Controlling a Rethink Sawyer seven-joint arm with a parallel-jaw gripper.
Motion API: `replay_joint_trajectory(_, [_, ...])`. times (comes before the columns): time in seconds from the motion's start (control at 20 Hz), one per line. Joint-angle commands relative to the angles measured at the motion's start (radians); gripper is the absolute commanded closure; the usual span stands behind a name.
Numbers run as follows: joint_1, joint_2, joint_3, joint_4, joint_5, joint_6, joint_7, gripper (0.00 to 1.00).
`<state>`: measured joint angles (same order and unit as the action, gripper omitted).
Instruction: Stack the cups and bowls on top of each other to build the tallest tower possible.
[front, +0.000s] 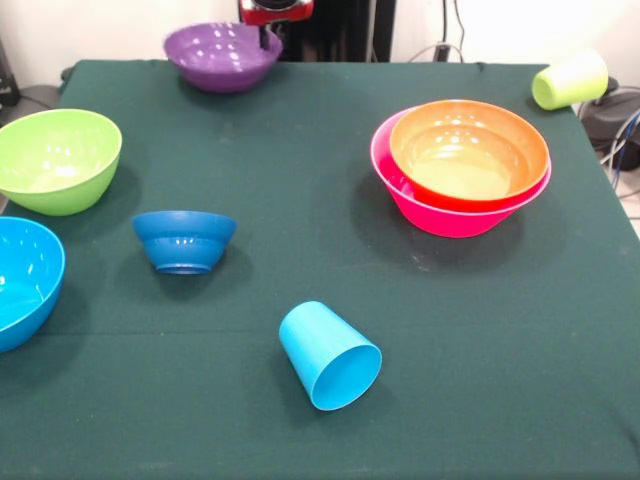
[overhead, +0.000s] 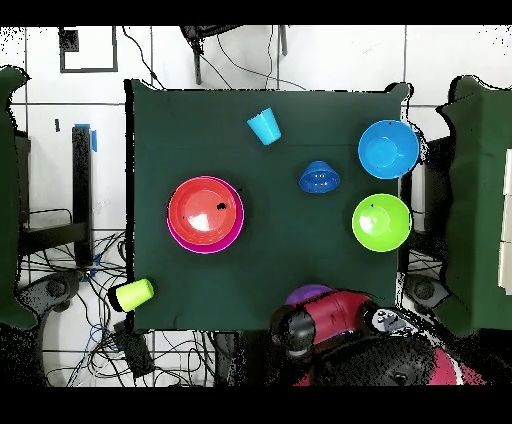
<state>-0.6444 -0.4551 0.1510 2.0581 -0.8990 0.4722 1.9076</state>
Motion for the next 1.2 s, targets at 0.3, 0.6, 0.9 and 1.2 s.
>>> replay_joint_trajectory(0.3, [0.014, -0.010, 0.063, -0.093, -0.032, -0.060, -0.015, 1.00])
replay_joint_trajectory(0.6, [0.025, -0.027, 0.061, -0.068, -0.017, -0.069, 0.012, 1.00])
replay_joint_trajectory(0.9, [0.064, 0.003, 0.081, -0.087, 0.014, -0.075, 0.046, 1.00])
replay_joint_trajectory(1.2, [0.094, 0.004, 0.087, -0.080, 0.054, -0.072, 0.073, 1.00])
